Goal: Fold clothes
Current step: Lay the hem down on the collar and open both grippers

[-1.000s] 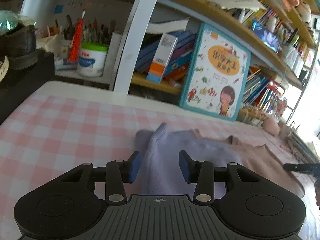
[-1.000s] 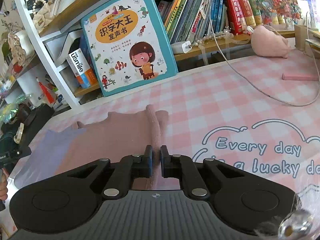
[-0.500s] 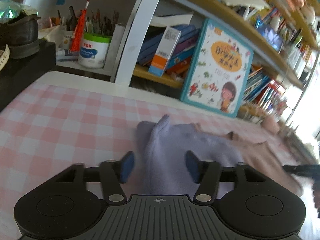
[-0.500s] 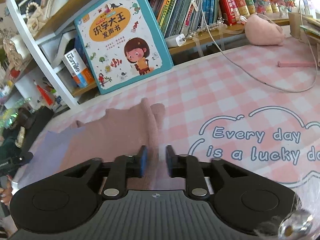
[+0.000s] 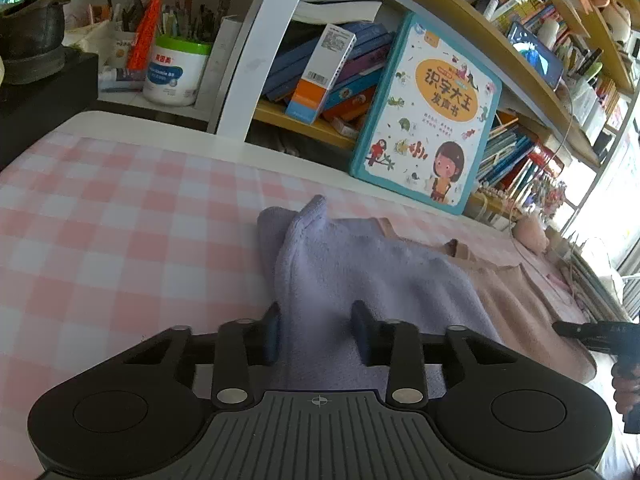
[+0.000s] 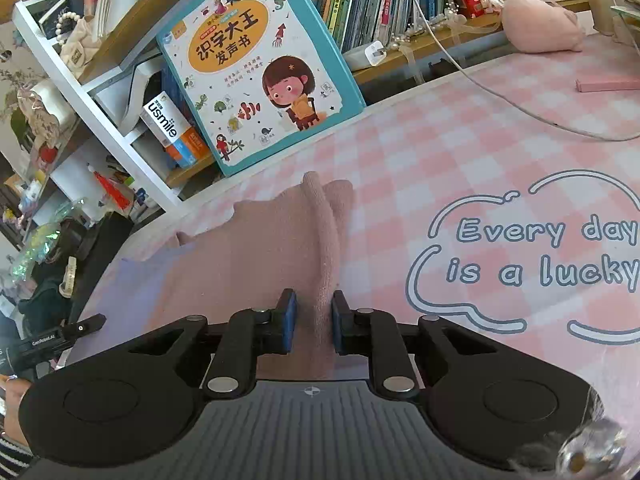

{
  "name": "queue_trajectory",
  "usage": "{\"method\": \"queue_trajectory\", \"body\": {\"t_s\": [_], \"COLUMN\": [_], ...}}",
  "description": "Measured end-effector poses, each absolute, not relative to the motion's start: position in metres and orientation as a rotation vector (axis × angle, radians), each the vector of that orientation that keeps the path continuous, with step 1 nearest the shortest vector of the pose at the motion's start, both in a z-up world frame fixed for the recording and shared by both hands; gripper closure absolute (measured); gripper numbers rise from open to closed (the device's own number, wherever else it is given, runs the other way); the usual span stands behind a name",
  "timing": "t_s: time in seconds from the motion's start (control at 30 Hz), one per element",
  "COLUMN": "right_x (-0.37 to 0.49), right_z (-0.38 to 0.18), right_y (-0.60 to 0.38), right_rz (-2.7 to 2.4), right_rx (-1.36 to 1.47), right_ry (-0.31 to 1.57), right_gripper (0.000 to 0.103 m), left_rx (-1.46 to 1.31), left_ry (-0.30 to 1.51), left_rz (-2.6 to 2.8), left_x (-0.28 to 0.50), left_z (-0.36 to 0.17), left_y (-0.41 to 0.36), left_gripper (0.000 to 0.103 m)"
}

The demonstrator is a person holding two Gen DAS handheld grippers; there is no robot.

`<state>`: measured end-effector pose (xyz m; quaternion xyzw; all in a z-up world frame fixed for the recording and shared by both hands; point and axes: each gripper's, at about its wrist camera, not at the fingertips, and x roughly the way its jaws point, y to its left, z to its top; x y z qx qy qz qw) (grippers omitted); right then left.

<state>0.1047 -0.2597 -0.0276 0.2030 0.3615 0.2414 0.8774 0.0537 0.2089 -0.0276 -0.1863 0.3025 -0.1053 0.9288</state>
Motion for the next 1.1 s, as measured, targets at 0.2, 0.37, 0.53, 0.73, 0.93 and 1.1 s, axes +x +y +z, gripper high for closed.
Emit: {"method": "queue_trajectory", "body": {"t_s": [0.2, 0.37, 0.53, 0.73, 0.93, 1.1], "right_x": [0.102, 0.1, 0.094, 0.085, 0.08, 0.071], "right_z": [-0.029, -0.03, -0.027, -0.021, -0.012, -0.005], "right_y": [-0.255, -0.248, -0.22, -0.183, -0.183, -0.188], "right_rz": [0.529, 0.567, 0.632, 0.692, 0.7, 0.699], "right_rx": [0.433, 0.441, 0.403, 0.304, 0.278, 0.262], "right_ry": [0.756, 0.765, 0.781, 0.77, 0.74, 0.702], "right_gripper": [0.087, 0.087, 0.086, 0.084, 0.072, 0.069], "left_rx": [-0.397, -0.387, -0.371, -0.374, -0.316, -0.328], "left_ry": [0.612, 0.612, 0.618, 0.604, 0.562, 0.573], "left_rz": [-0.194, -0.135, -0.071, 0.032, 0.069, 0.093], "left_x": [0.05, 0.038, 0.025, 0.001, -0.04, -0.07], "left_z": [-0.026, -0.022, -0.017, -0.004, 0.026, 0.033], "left_y": [0.213, 0.224, 0.247, 0.269, 0.257, 0.249], "left_gripper": [0.082, 0.081, 0.081, 0.077, 0.051, 0.035]}}
